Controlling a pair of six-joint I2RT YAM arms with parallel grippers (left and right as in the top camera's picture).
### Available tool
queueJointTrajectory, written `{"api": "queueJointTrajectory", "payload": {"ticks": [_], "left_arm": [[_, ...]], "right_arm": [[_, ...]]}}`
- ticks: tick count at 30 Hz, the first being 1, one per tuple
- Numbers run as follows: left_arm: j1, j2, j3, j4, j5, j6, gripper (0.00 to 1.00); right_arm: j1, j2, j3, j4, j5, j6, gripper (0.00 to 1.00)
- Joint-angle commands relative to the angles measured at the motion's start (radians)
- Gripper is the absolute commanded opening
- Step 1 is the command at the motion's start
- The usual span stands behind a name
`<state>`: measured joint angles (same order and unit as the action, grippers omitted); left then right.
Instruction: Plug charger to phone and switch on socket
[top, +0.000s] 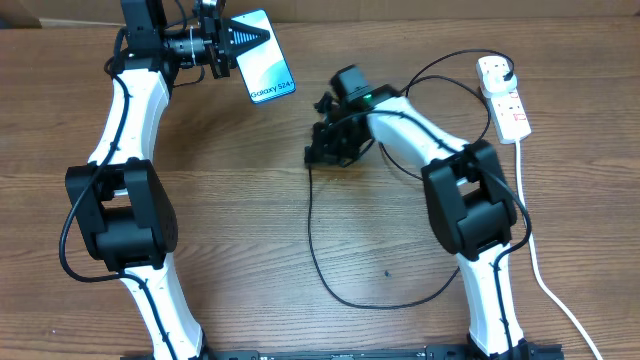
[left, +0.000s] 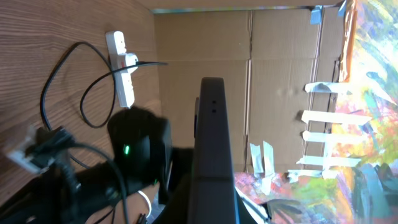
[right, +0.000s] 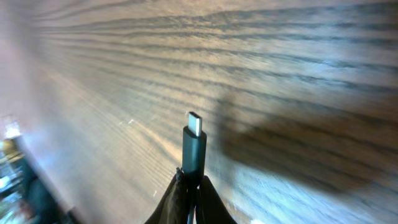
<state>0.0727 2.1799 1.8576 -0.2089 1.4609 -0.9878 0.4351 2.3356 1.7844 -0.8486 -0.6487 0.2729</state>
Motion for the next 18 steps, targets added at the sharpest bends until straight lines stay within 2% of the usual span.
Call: {"api": "queueJointTrajectory", "payload": {"ticks": [1,7,18], "left_arm": [[0.006,-0.005,0.014,0.005,0.052,0.024,0.04],[0.006,-0.005,0.014,0.005,0.058,0.048,0.04],[0.006,-0.005,0.014,0.005,0.088,0.082,0.04]], "right_arm": [[-0.016,-0.101,0.018,-0.049,-0.236,-0.161,0.04],[-0.018,-0.213,0.018,-0.14,-0.28,-0.201,0.04],[-0.017,-0.347,0.018,-0.194,-0.314,-0.207,0.04]]}}
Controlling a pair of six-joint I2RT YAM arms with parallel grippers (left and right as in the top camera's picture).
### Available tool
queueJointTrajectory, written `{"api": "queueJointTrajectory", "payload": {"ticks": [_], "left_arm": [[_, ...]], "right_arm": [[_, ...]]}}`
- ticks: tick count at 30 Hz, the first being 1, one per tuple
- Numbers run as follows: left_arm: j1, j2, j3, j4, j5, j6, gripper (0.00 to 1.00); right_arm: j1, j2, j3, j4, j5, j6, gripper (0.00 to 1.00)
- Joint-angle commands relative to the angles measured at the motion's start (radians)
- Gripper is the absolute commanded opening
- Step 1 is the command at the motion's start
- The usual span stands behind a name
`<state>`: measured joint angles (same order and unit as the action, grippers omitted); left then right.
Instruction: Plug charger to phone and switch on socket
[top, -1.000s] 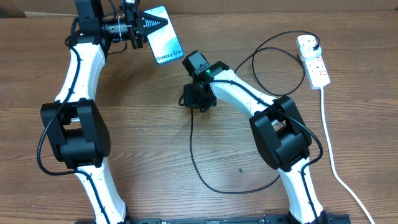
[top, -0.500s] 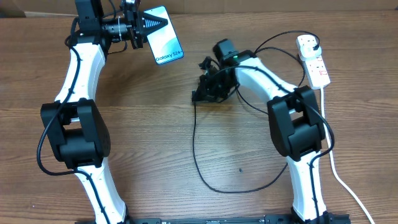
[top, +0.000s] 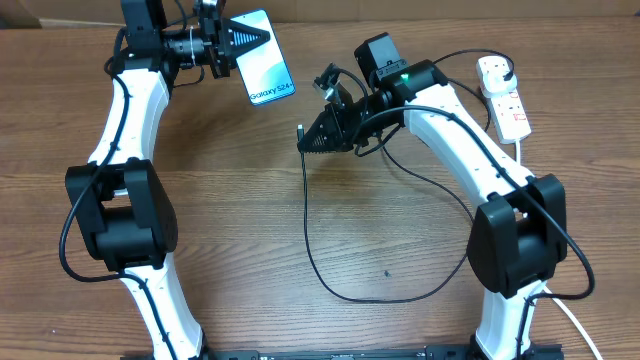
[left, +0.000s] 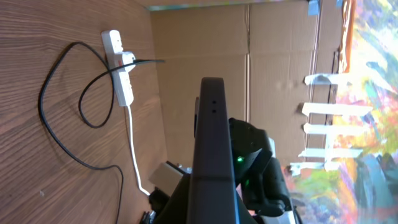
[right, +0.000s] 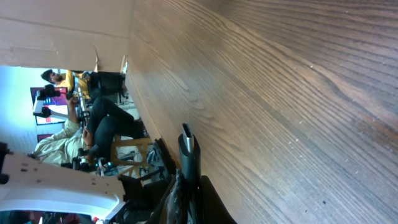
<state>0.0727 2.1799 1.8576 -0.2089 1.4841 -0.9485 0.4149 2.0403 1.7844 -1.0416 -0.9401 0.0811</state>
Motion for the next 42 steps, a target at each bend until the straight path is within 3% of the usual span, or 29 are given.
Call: {"api": "queueJointTrajectory", "payload": {"ticks": [1,42], "left_arm": [[0.006,-0.005,0.014,0.005,0.076,0.053,0.04],[-0.063,-0.002,0.014,-0.003,0.098,0.077,0.04]], "right_arm": [[0.004,-0.059,0.018,0.0,-0.023,-0.015,0.04],[0.079,-0.065,0.161,-0.056,0.019,-0.031,0.04]]}}
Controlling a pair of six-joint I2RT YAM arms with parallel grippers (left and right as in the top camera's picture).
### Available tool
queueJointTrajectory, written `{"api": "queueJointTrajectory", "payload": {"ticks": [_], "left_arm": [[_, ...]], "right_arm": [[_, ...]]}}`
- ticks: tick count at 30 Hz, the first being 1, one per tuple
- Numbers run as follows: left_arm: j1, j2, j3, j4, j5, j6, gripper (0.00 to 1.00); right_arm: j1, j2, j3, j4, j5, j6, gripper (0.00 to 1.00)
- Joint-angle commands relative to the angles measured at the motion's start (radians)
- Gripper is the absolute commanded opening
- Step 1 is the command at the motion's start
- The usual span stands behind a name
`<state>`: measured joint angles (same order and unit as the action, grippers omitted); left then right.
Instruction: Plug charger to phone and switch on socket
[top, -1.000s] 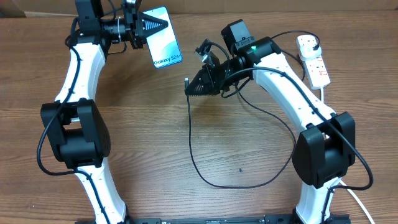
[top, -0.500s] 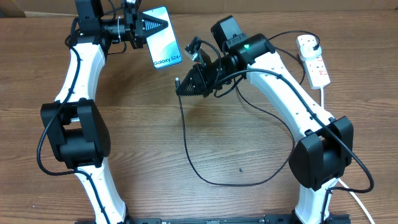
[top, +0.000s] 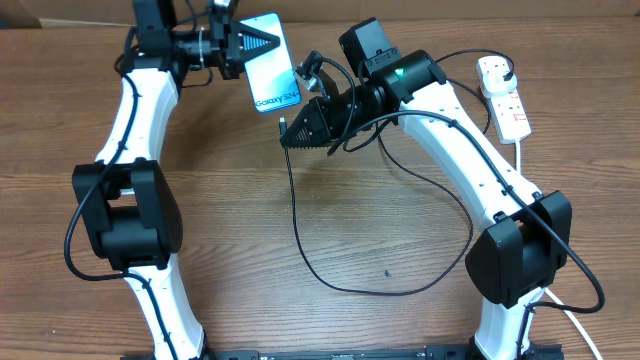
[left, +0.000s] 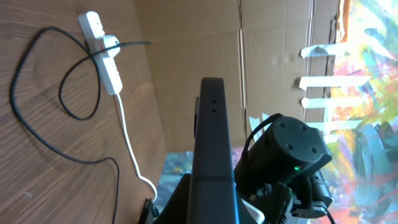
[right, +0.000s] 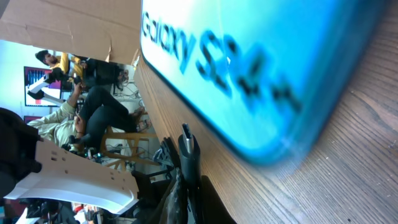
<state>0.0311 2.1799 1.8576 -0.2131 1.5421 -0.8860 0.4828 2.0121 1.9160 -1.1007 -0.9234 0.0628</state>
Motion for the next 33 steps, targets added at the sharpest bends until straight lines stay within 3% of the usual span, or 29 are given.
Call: {"api": "queueJointTrajectory", "payload": {"ticks": [1,33], "left_arm": [[-0.023,-0.002,0.014,0.001,0.04,0.015,0.04],[-0.023,-0.002,0.014,0.001,0.04,0.014,0.04]], "right_arm": [[0.011,-0.037,0.029,0.002,0.002,-0.012,0.04],[-0.027,-0.037,0.029,0.037,-0.024,-0.015,0.04]]}}
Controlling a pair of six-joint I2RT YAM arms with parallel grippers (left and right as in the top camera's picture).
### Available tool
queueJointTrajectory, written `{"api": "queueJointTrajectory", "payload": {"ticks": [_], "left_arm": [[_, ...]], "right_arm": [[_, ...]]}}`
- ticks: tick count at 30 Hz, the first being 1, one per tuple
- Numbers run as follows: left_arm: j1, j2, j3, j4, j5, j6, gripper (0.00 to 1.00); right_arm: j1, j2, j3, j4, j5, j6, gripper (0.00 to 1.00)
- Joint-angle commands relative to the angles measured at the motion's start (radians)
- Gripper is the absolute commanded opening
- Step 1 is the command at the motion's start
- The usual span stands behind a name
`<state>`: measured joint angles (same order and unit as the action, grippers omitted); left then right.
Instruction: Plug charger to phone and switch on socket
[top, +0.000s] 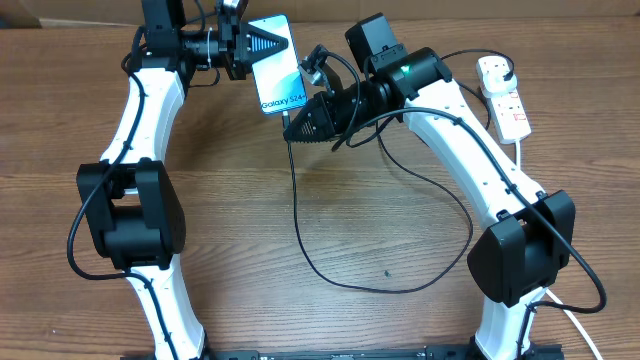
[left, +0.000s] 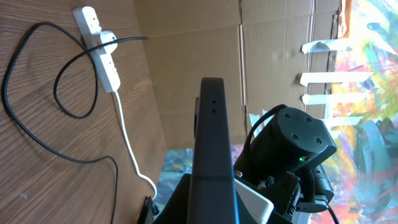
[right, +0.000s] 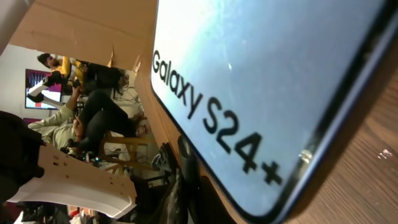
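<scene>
My left gripper (top: 262, 42) is shut on the blue Galaxy S24+ phone (top: 279, 65), holding it up at the table's far side; in the left wrist view its dark edge (left: 213, 143) runs up the middle. My right gripper (top: 291, 127) is shut on the black charger plug (right: 188, 158), whose tip sits right at the phone's lower end (right: 273, 112). Whether the plug is in the port is hidden. The black cable (top: 300, 230) loops across the table to the white socket strip (top: 503, 94) at the far right.
Cardboard walls (left: 205, 43) stand behind the table. The strip's white lead (top: 545, 285) runs down the right edge. The cable's wide loop (top: 400, 285) lies on the wooden table (top: 250, 290) between the arms.
My right gripper has brought the plug up closer to the phone's lower end, so the screen fills the right wrist view. The left gripper with the phone has shifted slightly right.
First my right gripper held the plug low at the table's middle while the left held the phone up at the far left. The right arm then stood raised and further left with the plug. After that both closed in, and the plug now sits at the phone's bottom edge.
</scene>
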<state>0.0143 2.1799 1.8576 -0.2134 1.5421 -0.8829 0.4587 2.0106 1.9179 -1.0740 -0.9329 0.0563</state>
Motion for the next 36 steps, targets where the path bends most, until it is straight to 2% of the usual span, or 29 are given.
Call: {"api": "queueJointTrajectory", "payload": {"ticks": [1,36], "left_arm": [[-0.007,-0.002,0.014,0.001,0.04,0.011,0.04],[-0.006,-0.002,0.014,0.013,0.04,-0.015,0.04]], "right_arm": [[-0.004,-0.035,0.027,0.011,-0.014,-0.009,0.04],[-0.021,-0.004,0.026,-0.002,-0.043,-0.005,0.04]]}}
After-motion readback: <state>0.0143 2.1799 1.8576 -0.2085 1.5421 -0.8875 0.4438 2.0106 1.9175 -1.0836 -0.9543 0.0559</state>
